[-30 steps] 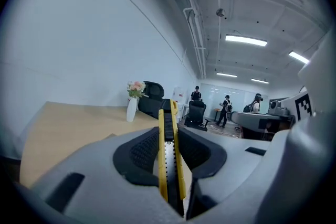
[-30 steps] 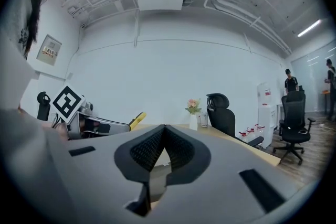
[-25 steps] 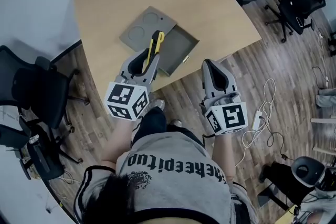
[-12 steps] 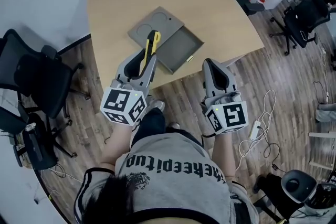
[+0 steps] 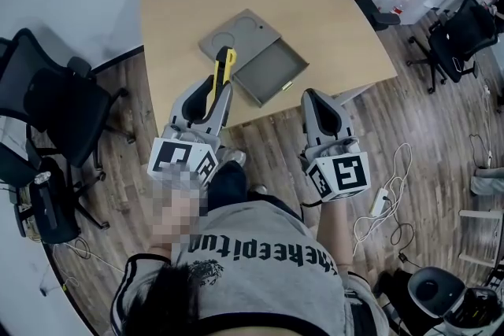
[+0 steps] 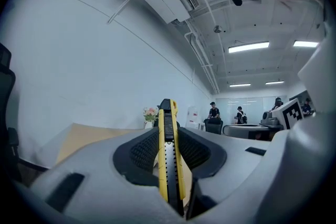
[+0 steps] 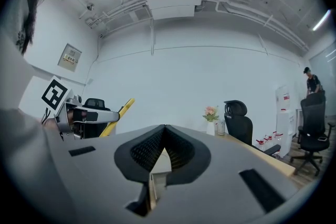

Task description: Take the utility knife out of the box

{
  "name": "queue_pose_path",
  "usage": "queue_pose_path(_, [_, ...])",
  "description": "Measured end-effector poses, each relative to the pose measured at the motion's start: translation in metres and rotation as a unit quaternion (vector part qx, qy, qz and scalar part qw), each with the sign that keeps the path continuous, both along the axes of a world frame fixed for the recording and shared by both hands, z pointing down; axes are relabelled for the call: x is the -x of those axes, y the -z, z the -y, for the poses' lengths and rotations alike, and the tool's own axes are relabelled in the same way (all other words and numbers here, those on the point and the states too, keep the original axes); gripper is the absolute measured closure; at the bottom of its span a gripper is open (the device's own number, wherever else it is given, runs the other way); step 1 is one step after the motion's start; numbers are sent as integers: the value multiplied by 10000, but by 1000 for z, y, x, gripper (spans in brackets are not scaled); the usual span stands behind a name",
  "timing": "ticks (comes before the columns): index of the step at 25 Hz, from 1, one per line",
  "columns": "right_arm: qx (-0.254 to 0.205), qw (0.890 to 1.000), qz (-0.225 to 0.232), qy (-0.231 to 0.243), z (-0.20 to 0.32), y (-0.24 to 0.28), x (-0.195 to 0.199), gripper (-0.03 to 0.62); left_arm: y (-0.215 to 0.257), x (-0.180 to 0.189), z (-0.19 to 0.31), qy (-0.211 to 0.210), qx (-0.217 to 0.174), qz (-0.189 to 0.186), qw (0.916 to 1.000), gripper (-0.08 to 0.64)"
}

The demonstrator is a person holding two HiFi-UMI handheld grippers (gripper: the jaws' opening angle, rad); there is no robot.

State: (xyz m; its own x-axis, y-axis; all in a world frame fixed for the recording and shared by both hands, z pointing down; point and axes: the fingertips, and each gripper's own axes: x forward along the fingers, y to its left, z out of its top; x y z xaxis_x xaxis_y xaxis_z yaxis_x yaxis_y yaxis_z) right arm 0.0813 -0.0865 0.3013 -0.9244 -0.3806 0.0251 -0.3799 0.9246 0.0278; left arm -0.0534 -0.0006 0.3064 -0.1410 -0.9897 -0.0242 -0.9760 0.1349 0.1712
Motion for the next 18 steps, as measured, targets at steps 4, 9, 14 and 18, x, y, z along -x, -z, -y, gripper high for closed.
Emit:
queue_pose_path(4, [5,10000,-5,61,-10,-1,1,586,3,-2,-14,73,-76,56,9999,438])
queue_pose_path(9, [17,9999,9,99,-15,1,0,586,8,-4,-21,142,-163,136,9997,437])
queue_pose_path(14, [42,9999,27,120,-16,1,-3,586,12,-7,-23,194,-238,208,9993,439])
queue_pose_path(18, [29,9999,12,147,-16,1,-4,586,13,-8,-22,193,-260,227,9992,438])
